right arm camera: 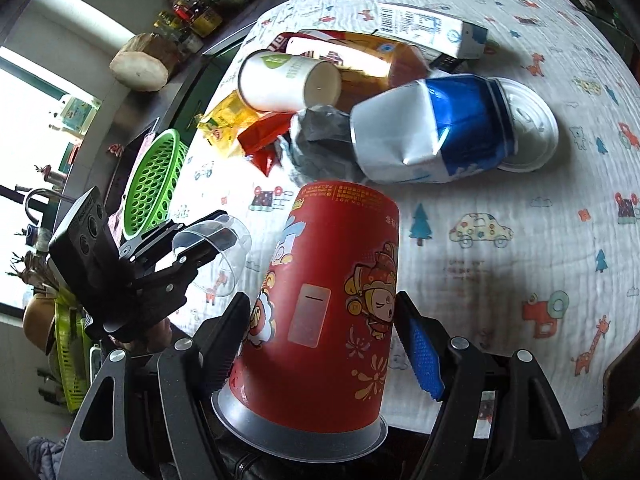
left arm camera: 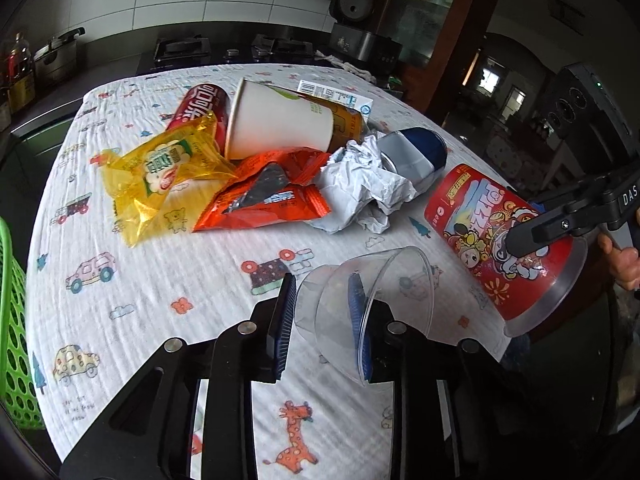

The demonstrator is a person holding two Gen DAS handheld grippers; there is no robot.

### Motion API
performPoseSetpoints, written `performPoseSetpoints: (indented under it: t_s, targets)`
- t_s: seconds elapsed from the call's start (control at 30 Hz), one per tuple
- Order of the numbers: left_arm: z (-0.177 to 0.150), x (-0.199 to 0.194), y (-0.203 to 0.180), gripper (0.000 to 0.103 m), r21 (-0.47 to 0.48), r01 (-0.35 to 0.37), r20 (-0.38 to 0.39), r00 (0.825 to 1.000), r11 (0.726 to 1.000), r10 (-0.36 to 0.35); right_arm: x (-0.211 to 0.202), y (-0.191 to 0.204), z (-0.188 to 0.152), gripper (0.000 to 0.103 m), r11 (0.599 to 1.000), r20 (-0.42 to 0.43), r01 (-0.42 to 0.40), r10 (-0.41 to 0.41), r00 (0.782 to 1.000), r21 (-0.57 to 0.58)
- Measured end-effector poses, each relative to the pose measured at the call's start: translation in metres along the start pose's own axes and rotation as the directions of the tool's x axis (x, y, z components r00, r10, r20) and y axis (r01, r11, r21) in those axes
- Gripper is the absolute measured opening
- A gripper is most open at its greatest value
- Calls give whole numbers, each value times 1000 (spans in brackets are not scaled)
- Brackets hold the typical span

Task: Collect trash
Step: 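Carry both cups into the green basket and open both tools to drop them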

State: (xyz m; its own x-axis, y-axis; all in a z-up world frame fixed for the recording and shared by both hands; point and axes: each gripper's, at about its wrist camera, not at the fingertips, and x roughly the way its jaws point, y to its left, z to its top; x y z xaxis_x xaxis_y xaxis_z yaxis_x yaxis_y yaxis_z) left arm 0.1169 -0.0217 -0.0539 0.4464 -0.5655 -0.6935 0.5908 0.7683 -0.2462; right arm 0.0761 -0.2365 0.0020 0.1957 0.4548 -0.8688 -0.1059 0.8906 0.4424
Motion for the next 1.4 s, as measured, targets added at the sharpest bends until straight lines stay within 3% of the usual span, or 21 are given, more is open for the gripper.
performPoseSetpoints:
  t_s: [0.07, 0.27, 0.4, 0.53, 0.63, 0.73, 0.83, 0.9, 1.2, 1.4]
  targets:
    - [-2, -2, 6, 20, -15, -4, -2, 1000, 1000, 4, 5, 8, 4, 70, 1000, -5, -7, 7, 1000, -14]
    - [-10, -25, 21, 20, -31, -46, 29, 998, 998, 47, 9, 35, 20, 70, 998, -1, -23, 23, 1000, -66]
    - [-12, -48, 41, 20, -65, -102, 53, 993, 993, 106, 15, 59, 36, 70, 993, 2, -46, 46, 999, -112]
    - [-12, -85, 77, 20, -129, -192, 87, 975, 973, 204, 24, 97, 54, 70, 981, 3, -85, 87, 996, -173]
    - [-13, -118, 113, 20, -186, -289, 99, 945, 939, 311, 37, 133, 71, 70, 968, -5, -121, 123, 992, -222]
    - [-15, -145, 155, 20, -252, -386, 77, 906, 888, 416, 50, 167, 85, 70, 952, -21, -156, 156, 988, -263]
    - [-19, -160, 199, 20, -306, -475, 13, 865, 825, 502, 70, 202, 102, 70, 935, -47, -192, 187, 981, -298]
    - [-25, -163, 227, 20, -340, -509, -37, 848, 791, 529, 89, 225, 114, 70, 926, -68, -207, 196, 978, -316]
    - [-57, -148, 303, 21, -423, -591, -213, 801, 686, 559, 173, 296, 162, 70, 896, -159, -272, 229, 960, -352]
    - [-66, -142, 327, 27, -454, -603, -255, 793, 656, 553, 216, 328, 177, 70, 880, -190, -276, 217, 957, -387]
